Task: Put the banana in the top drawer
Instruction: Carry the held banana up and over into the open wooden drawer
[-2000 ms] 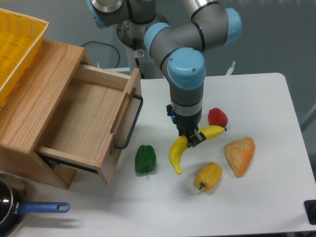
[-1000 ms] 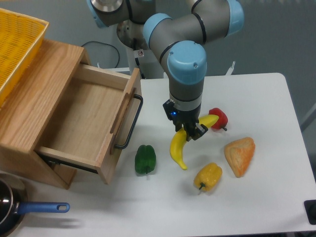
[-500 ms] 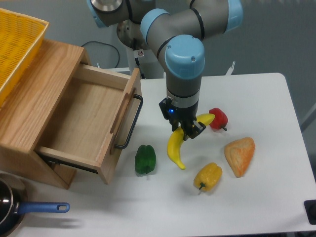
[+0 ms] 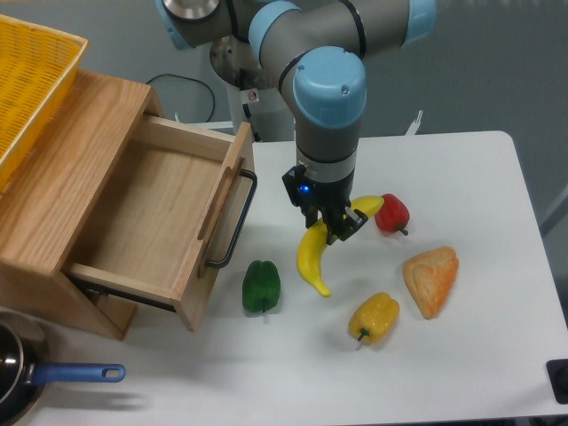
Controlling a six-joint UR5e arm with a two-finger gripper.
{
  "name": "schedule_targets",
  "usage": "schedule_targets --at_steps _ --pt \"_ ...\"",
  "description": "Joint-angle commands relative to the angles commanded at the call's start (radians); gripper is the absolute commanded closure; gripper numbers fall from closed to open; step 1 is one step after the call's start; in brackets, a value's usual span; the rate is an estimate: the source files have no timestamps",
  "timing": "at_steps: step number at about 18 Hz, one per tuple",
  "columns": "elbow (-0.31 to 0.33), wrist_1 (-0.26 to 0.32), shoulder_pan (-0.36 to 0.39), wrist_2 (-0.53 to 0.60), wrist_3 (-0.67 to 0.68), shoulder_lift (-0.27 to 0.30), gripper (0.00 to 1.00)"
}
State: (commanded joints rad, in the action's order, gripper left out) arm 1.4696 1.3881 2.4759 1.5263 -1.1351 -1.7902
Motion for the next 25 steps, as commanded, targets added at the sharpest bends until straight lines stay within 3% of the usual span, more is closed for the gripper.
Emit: schedule_targets --at_steps 13,18,25 --pt "-0.005 0.133 0.005 -0.057 0.018 0.068 0.55" --pt "-0.006 0.213 0.003 -0.057 0.017 0.133 0.55" --pt "-0.035 0.325 0.003 -0.058 0.017 0.158 0.55"
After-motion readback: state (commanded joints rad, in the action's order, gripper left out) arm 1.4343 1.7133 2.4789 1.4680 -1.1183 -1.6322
